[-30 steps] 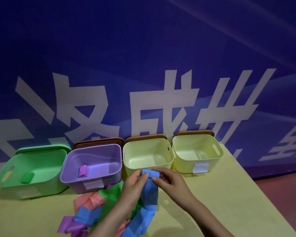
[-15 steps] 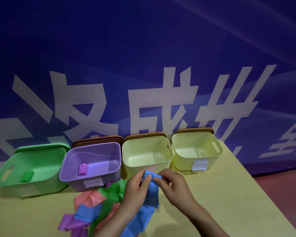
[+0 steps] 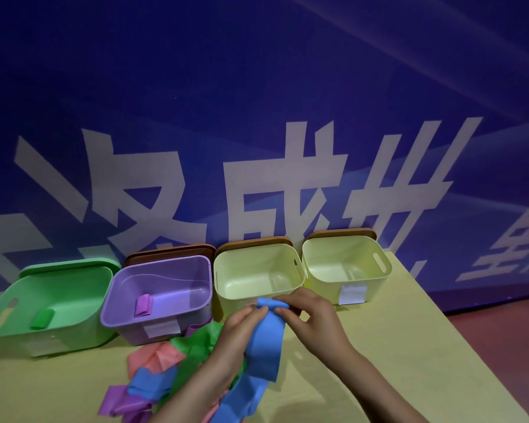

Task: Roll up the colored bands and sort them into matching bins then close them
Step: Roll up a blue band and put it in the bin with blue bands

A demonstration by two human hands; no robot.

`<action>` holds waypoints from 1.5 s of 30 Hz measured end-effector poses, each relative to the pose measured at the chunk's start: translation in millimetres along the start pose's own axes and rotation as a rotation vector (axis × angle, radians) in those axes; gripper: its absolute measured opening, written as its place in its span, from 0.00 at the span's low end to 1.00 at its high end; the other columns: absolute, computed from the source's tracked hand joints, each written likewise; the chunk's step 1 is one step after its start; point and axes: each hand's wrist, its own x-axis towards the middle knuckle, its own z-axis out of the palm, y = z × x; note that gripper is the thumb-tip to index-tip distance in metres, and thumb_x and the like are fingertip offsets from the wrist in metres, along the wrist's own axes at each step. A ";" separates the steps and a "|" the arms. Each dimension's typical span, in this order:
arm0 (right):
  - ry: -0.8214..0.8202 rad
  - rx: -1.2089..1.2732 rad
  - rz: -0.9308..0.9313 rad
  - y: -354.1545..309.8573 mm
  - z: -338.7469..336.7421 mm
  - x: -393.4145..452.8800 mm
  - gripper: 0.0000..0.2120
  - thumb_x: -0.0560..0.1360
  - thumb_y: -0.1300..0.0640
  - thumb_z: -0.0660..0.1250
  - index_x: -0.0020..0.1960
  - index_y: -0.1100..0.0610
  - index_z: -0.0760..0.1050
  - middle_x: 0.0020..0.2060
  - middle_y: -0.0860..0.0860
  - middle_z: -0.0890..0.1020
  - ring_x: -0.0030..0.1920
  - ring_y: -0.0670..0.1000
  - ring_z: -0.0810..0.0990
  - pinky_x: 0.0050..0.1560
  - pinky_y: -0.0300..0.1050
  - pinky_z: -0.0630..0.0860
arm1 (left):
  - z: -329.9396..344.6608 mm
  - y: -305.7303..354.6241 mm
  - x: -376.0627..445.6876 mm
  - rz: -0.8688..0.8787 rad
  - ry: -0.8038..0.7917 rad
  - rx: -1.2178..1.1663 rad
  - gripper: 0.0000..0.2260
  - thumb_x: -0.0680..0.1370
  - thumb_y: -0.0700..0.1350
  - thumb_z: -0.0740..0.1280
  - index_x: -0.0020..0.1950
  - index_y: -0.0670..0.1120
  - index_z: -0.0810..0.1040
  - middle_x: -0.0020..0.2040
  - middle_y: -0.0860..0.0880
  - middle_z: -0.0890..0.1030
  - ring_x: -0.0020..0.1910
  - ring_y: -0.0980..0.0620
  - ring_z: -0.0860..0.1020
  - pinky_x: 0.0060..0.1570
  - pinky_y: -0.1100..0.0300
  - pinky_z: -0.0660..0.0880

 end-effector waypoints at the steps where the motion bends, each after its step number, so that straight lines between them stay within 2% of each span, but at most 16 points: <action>1: -0.005 -0.012 -0.012 -1.2 -0.1 -0.1 0.11 0.74 0.55 0.69 0.54 0.45 0.82 0.36 0.37 0.75 0.39 0.38 0.75 0.42 0.27 0.68 | -0.1 1.2 -0.2 -0.004 -0.017 -0.018 0.12 0.74 0.49 0.68 0.50 0.43 0.84 0.50 0.43 0.84 0.53 0.44 0.80 0.54 0.53 0.72; 3: -0.021 -0.048 -0.047 -3.1 -0.4 -0.1 0.12 0.74 0.51 0.66 0.57 0.44 0.79 0.38 0.36 0.74 0.40 0.36 0.75 0.43 0.27 0.69 | 0.3 3.7 -2.2 -0.002 -0.057 -0.042 0.17 0.73 0.53 0.68 0.53 0.43 0.84 0.52 0.42 0.84 0.55 0.44 0.80 0.58 0.51 0.72; 6: -0.079 -0.065 -0.080 -2.1 -1.5 2.7 0.12 0.75 0.50 0.65 0.57 0.47 0.81 0.40 0.38 0.74 0.42 0.37 0.75 0.45 0.29 0.70 | 0.5 3.2 -3.9 0.024 -0.018 -0.037 0.12 0.77 0.49 0.66 0.52 0.44 0.84 0.51 0.43 0.84 0.55 0.44 0.80 0.57 0.50 0.71; 9: -0.119 0.085 0.044 -2.2 -3.6 4.4 0.11 0.79 0.53 0.64 0.58 0.50 0.81 0.45 0.46 0.79 0.48 0.43 0.78 0.49 0.33 0.72 | 0.1 6.0 -5.5 0.045 -0.001 -0.033 0.09 0.80 0.42 0.63 0.51 0.45 0.83 0.50 0.45 0.85 0.53 0.47 0.80 0.55 0.52 0.72; 12: -0.114 0.239 0.220 -4.1 0.5 2.7 0.10 0.78 0.55 0.65 0.57 0.46 0.80 0.48 0.45 0.82 0.50 0.43 0.79 0.53 0.37 0.74 | -3.1 11.0 -5.8 0.129 0.010 0.091 0.07 0.80 0.40 0.63 0.50 0.42 0.80 0.47 0.47 0.83 0.48 0.52 0.79 0.52 0.56 0.71; 15: -0.068 0.315 0.313 -6.5 8.4 3.2 0.06 0.76 0.54 0.68 0.49 0.47 0.82 0.43 0.48 0.84 0.43 0.45 0.80 0.47 0.44 0.75 | -2.8 11.3 -5.2 0.204 0.000 0.284 0.05 0.80 0.39 0.62 0.48 0.40 0.76 0.42 0.46 0.79 0.41 0.57 0.75 0.44 0.62 0.69; 17: -0.040 0.299 0.299 -9.0 11.9 2.5 0.06 0.75 0.58 0.68 0.43 0.48 0.82 0.37 0.49 0.82 0.37 0.43 0.76 0.41 0.41 0.72 | -0.6 8.6 -6.6 0.252 0.013 0.389 0.06 0.80 0.38 0.61 0.43 0.40 0.71 0.37 0.48 0.74 0.34 0.61 0.71 0.37 0.65 0.66; 20: 0.004 0.264 0.258 -13.7 14.0 -1.9 0.15 0.76 0.65 0.67 0.38 0.46 0.76 0.32 0.40 0.79 0.33 0.40 0.73 0.37 0.32 0.68 | 4.9 4.7 -8.2 0.291 0.061 0.448 0.08 0.80 0.37 0.60 0.41 0.42 0.69 0.34 0.50 0.71 0.31 0.61 0.68 0.33 0.66 0.65; 23: 0.060 0.235 0.251 -12.1 14.2 -5.9 0.15 0.76 0.65 0.67 0.36 0.48 0.72 0.29 0.40 0.75 0.32 0.41 0.71 0.35 0.31 0.65 | 11.6 2.7 -5.5 0.273 0.066 0.428 0.07 0.80 0.37 0.61 0.42 0.41 0.71 0.34 0.48 0.73 0.32 0.59 0.70 0.34 0.64 0.66; 25: 0.098 0.245 0.284 -7.1 13.4 -5.7 0.13 0.76 0.63 0.67 0.36 0.51 0.73 0.29 0.41 0.75 0.32 0.41 0.70 0.35 0.32 0.65 | 16.9 3.2 -4.0 0.215 0.067 0.313 0.05 0.80 0.38 0.63 0.45 0.40 0.76 0.37 0.46 0.78 0.37 0.55 0.75 0.38 0.62 0.69; 30: 0.145 0.265 0.263 0.3 10.6 0.2 0.03 0.74 0.59 0.68 0.43 0.53 0.80 0.36 0.46 0.80 0.37 0.45 0.76 0.39 0.35 0.70 | 22.1 6.3 -3.1 -0.003 0.061 0.087 0.10 0.78 0.47 0.67 0.49 0.41 0.80 0.42 0.45 0.82 0.41 0.51 0.78 0.44 0.58 0.72; 32: 0.142 0.252 0.228 0.0 10.9 0.7 0.05 0.73 0.56 0.68 0.45 0.47 0.82 0.38 0.47 0.80 0.39 0.47 0.77 0.41 0.35 0.71 | 18.5 7.3 -4.8 -0.020 0.060 0.076 0.10 0.78 0.48 0.67 0.48 0.42 0.81 0.43 0.44 0.83 0.42 0.50 0.79 0.45 0.56 0.72; 35: 0.118 0.237 0.182 -1.1 14.6 -1.9 0.14 0.72 0.60 0.70 0.47 0.40 0.82 0.37 0.46 0.79 0.40 0.46 0.77 0.42 0.32 0.70 | 14.6 9.8 -7.1 0.023 0.127 0.079 0.09 0.80 0.42 0.63 0.42 0.45 0.80 0.39 0.47 0.81 0.38 0.53 0.76 0.41 0.58 0.70; 38: 0.123 0.231 0.173 -4.0 19.6 -3.6 0.17 0.71 0.63 0.71 0.49 0.39 0.82 0.36 0.47 0.78 0.41 0.45 0.77 0.43 0.30 0.69 | 14.0 13.5 -8.1 0.058 0.170 0.139 0.11 0.81 0.43 0.60 0.41 0.49 0.79 0.39 0.53 0.81 0.40 0.58 0.77 0.42 0.63 0.72; 41: 0.112 0.262 0.222 -7.4 20.3 -5.3 0.18 0.72 0.64 0.71 0.50 0.41 0.83 0.36 0.46 0.77 0.40 0.45 0.76 0.43 0.30 0.68 | 14.6 12.0 -7.9 0.082 0.151 0.128 0.12 0.81 0.45 0.62 0.42 0.47 0.82 0.40 0.52 0.83 0.40 0.57 0.79 0.40 0.68 0.73; 45: 0.036 0.335 0.264 -11.0 15.5 -13.0 0.17 0.75 0.61 0.68 0.53 0.39 0.82 0.39 0.46 0.79 0.43 0.44 0.75 0.44 0.30 0.68 | 9.8 8.4 -8.6 0.043 0.129 0.064 0.09 0.79 0.46 0.65 0.45 0.45 0.83 0.43 0.43 0.84 0.43 0.51 0.79 0.47 0.57 0.73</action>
